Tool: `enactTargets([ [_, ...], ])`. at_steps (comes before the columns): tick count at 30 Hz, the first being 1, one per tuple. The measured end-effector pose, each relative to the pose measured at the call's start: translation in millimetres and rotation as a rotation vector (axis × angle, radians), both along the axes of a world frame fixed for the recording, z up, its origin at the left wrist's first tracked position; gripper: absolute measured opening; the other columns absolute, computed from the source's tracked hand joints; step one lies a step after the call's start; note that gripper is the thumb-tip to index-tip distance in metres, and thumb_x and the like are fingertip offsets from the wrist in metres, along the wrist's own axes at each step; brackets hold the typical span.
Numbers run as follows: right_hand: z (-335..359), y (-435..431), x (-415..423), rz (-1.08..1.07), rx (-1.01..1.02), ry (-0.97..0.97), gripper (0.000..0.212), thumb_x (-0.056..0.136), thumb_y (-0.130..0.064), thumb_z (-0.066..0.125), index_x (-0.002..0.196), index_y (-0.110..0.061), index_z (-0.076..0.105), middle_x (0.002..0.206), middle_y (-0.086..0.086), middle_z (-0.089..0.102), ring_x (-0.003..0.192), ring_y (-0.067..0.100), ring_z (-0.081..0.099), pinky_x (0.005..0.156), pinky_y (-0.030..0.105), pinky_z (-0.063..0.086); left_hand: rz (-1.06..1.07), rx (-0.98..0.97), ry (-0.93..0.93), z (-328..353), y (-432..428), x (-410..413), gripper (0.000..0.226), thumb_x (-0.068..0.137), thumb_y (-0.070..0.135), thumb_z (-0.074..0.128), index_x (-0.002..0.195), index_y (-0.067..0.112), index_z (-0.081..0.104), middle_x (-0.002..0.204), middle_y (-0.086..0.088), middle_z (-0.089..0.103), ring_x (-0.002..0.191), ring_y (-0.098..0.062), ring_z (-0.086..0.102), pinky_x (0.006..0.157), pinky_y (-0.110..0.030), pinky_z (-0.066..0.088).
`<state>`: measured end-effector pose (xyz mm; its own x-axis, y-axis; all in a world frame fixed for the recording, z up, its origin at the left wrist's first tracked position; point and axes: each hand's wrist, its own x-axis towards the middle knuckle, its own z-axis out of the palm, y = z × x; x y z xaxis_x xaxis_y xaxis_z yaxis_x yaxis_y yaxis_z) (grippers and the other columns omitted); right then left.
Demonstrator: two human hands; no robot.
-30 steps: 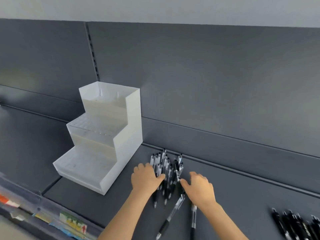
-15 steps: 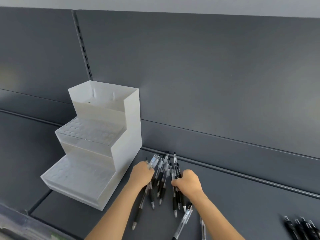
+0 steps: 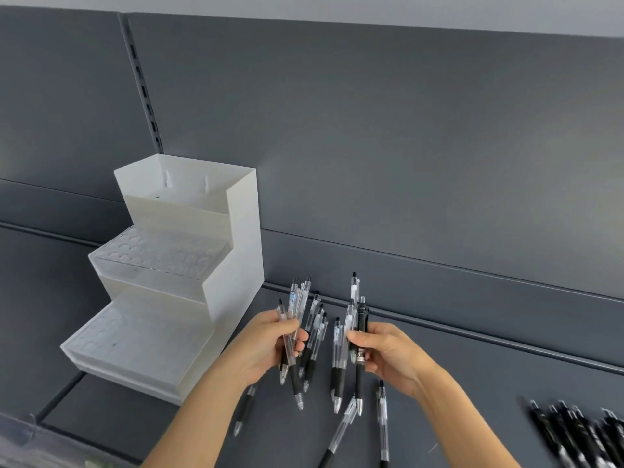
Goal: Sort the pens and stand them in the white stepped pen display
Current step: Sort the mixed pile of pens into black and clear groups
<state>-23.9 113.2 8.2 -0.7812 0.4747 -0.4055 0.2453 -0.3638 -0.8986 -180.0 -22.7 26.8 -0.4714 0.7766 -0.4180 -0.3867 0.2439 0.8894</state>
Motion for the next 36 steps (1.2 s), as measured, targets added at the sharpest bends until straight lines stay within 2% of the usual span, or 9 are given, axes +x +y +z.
enactTargets([
  [4, 1.0, -3.2, 11.9, -0.072, 0.088, -0.045, 0.013, 0.084, -0.009, 0.065, 0.076, -0.008, 0.054, 0.064, 0.003, 0.054, 0.054, 0.012, 0.038, 0.046, 0.019, 0.031, -0.056, 0.036, 0.002, -1.0, 2.9, 12.0, 0.012, 0.093, -0.002, 0.046, 0.084, 0.002, 0.053, 0.068, -0.010, 0.061, 0.058, -0.019, 0.055, 0.055, -0.029, 0.046],
  [8, -2.8, -7.9, 29.2, -0.127, 0.190, -0.134, 0.017, 0.084, -0.009, 0.066, 0.073, -0.010, 0.053, 0.057, -0.002, 0.048, 0.049, 0.010, 0.038, 0.054, 0.023, 0.035, -0.102, 0.059, 0.000, -2.9, 4.6, 25.8, 0.017, 0.090, -0.009, 0.045, 0.098, -0.003, 0.058, 0.071, -0.011, 0.062, 0.059, -0.018, 0.059, 0.059, -0.028, 0.051],
  [12, -1.7, -16.4, 47.8, -0.153, 0.167, -0.129, 0.018, 0.084, -0.006, 0.064, 0.071, -0.011, 0.053, 0.059, 0.000, 0.043, 0.049, 0.010, 0.035, 0.048, 0.020, 0.031, -0.140, 0.075, -0.036, -5.1, 8.0, 41.6, 0.016, 0.090, -0.008, 0.045, 0.097, 0.000, 0.058, 0.070, -0.010, 0.062, 0.061, -0.020, 0.060, 0.059, -0.030, 0.052],
  [16, -3.5, -21.8, 63.6, -0.203, 0.192, -0.123, 0.016, 0.084, -0.008, 0.064, 0.073, -0.010, 0.052, 0.061, 0.001, 0.042, 0.051, 0.012, 0.034, 0.050, 0.022, 0.028, -0.174, 0.068, -0.034, -6.6, 16.3, 56.9, 0.016, 0.092, -0.004, 0.045, 0.097, 0.003, 0.058, 0.071, -0.009, 0.061, 0.059, -0.019, 0.060, 0.056, -0.028, 0.051],
  [19, -3.3, -23.4, 70.6, -0.251, 0.229, -0.121, 0.020, 0.084, -0.007, 0.062, 0.069, -0.011, 0.050, 0.055, -0.003, 0.043, 0.049, 0.011, 0.034, 0.047, 0.020, 0.028, -0.184, 0.060, -0.011, -5.5, 19.7, 67.4, 0.016, 0.092, -0.003, 0.045, 0.099, 0.004, 0.058, 0.074, -0.010, 0.063, 0.061, -0.020, 0.059, 0.058, -0.029, 0.049],
  [25, 5.4, -22.0, 85.0, -0.320, 0.145, -0.003, 0.023, 0.086, -0.005, 0.060, 0.067, -0.011, 0.048, 0.052, -0.004, 0.041, 0.043, 0.008, 0.035, 0.041, 0.018, 0.025, -0.225, 0.005, 0.178, -3.4, 22.2, 92.3, 0.013, 0.092, 0.003, 0.046, 0.101, 0.010, 0.053, 0.082, -0.007, 0.068, 0.057, -0.014, 0.049, 0.057, -0.025, 0.040],
  [28, 10.0, -18.9, 101.0, -0.350, 0.116, 0.030, 0.020, 0.085, -0.005, 0.060, 0.069, -0.010, 0.051, 0.053, -0.003, 0.043, 0.042, 0.006, 0.035, 0.040, 0.018, 0.024, -0.285, 0.029, 0.244, -3.7, 27.2, 118.6, 0.013, 0.091, 0.004, 0.051, 0.101, 0.012, 0.053, 0.079, -0.003, 0.067, 0.056, -0.011, 0.047, 0.058, -0.023, 0.041],
  [32, 17.1, -11.1, 142.3, -0.375, 0.109, 0.057, 0.018, 0.086, -0.005, 0.060, 0.068, -0.009, 0.057, 0.056, -0.001, 0.049, 0.043, 0.006, 0.035, 0.040, 0.018, 0.025, -0.333, 0.053, 0.273, -0.8, 43.3, 165.1, 0.016, 0.084, 0.002, 0.061, 0.098, 0.010, 0.059, 0.070, -0.001, 0.057, 0.054, -0.010, 0.047, 0.053, -0.020, 0.042],
  [36, 20.4, 1.6, 206.5, -0.356, 0.111, 0.071, 0.009, 0.088, -0.003, 0.057, 0.085, -0.006, 0.065, 0.065, 0.002, 0.056, 0.049, 0.008, 0.038, 0.041, 0.016, 0.027, -0.297, 0.058, 0.230, 1.1, 62.9, 215.6, 0.015, 0.082, -0.003, 0.061, 0.095, 0.006, 0.063, 0.073, -0.009, 0.055, 0.053, -0.013, 0.046, 0.051, -0.022, 0.039],
])
